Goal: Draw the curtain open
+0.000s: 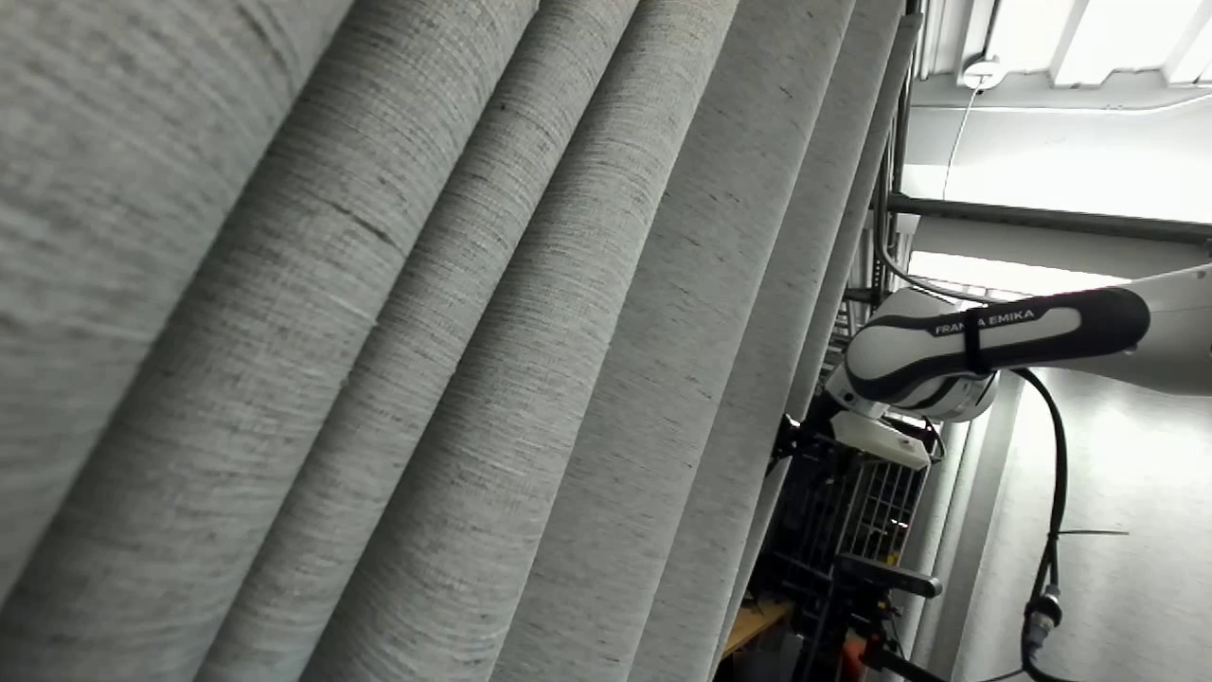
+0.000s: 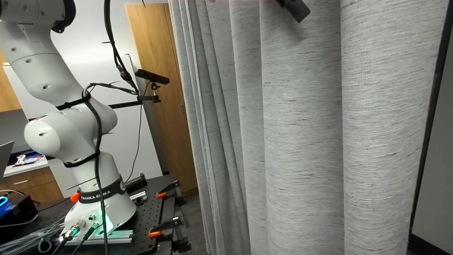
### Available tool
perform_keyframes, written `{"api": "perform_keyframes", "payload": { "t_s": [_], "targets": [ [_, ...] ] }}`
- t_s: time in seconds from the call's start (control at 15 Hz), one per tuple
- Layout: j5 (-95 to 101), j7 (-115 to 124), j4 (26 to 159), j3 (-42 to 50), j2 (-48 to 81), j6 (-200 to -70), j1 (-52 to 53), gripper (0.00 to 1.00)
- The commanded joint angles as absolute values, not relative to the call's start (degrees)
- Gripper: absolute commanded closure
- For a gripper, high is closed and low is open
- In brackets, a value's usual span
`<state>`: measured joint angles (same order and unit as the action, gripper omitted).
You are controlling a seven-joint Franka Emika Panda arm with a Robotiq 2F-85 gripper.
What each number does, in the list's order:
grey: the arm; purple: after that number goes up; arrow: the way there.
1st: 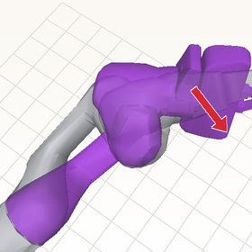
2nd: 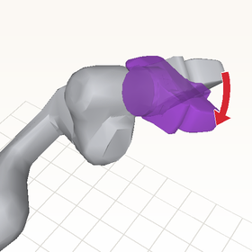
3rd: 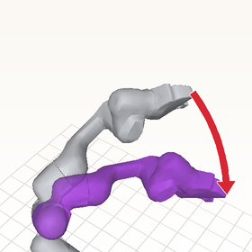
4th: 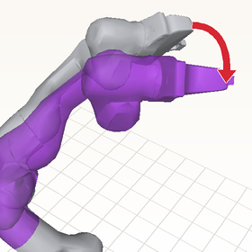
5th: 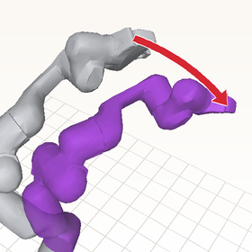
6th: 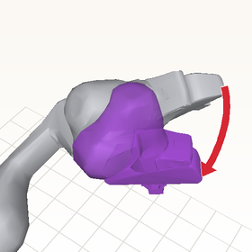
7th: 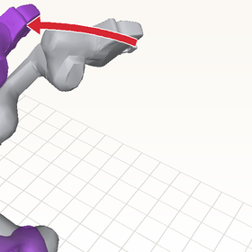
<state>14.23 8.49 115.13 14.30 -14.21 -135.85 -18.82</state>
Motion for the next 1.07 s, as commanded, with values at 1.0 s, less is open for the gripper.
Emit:
{"api": "perform_keyframes", "payload": {
  "t_s": [1.0],
  "targets": [
    [14.7, 14.2, 104.0, 15.4, -4.5, -150.6, -19.4, 0.0]
  ]
}}
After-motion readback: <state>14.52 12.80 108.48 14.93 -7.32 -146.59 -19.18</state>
